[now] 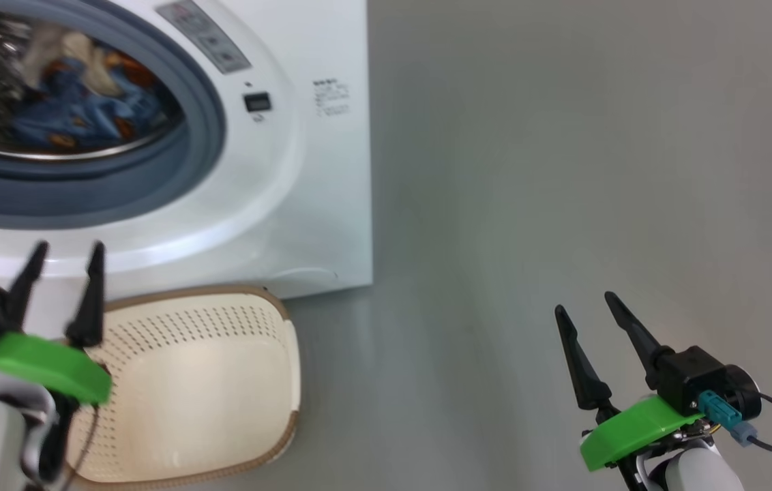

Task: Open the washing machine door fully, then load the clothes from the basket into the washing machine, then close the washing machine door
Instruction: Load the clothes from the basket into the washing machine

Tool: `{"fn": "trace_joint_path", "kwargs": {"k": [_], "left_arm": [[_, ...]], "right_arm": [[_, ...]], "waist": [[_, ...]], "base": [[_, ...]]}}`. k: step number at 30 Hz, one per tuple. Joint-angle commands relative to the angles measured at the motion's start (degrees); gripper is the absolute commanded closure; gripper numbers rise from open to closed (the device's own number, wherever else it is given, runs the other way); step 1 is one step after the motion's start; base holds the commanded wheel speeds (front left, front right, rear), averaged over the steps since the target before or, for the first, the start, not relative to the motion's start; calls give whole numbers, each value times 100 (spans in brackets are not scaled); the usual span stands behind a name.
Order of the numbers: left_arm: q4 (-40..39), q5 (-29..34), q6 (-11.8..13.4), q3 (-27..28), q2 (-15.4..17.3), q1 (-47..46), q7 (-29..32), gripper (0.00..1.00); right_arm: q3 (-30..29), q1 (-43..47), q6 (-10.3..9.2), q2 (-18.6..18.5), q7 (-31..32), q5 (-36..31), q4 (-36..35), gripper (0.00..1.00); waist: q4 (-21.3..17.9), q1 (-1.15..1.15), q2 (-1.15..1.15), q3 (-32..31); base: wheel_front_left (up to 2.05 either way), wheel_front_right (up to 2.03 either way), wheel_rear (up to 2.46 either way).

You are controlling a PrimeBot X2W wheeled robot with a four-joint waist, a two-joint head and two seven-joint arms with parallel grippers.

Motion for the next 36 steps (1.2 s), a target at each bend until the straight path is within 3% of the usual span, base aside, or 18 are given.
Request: {"fn": "trace_joint_path", "kwargs": {"k": [1,17,27,36], "left_arm": [[-235,134,59,249,202,84,-31,0],[-1211,700,338,558,-485,1868,-31,0],[-1616,1044,514,652,-975,2418,-31,0],[-1794,1212,452,871,-1285,2646,-31,0]], "right_arm": [[133,68,9,-14,-68,-37,-113,0],[274,461,9,-14,-68,45,-71,0],[296,569,9,-14,-68,129,-171,0],[214,653,9,-14,-68,164,-244,0]], "waist": [[265,0,0,-372],[471,0,0,-1342],[471,0,0,-1539],[481,0,0,-1619]], "base": [[0,0,0],[0,0,0],[0,0,0],[0,0,0]]}}
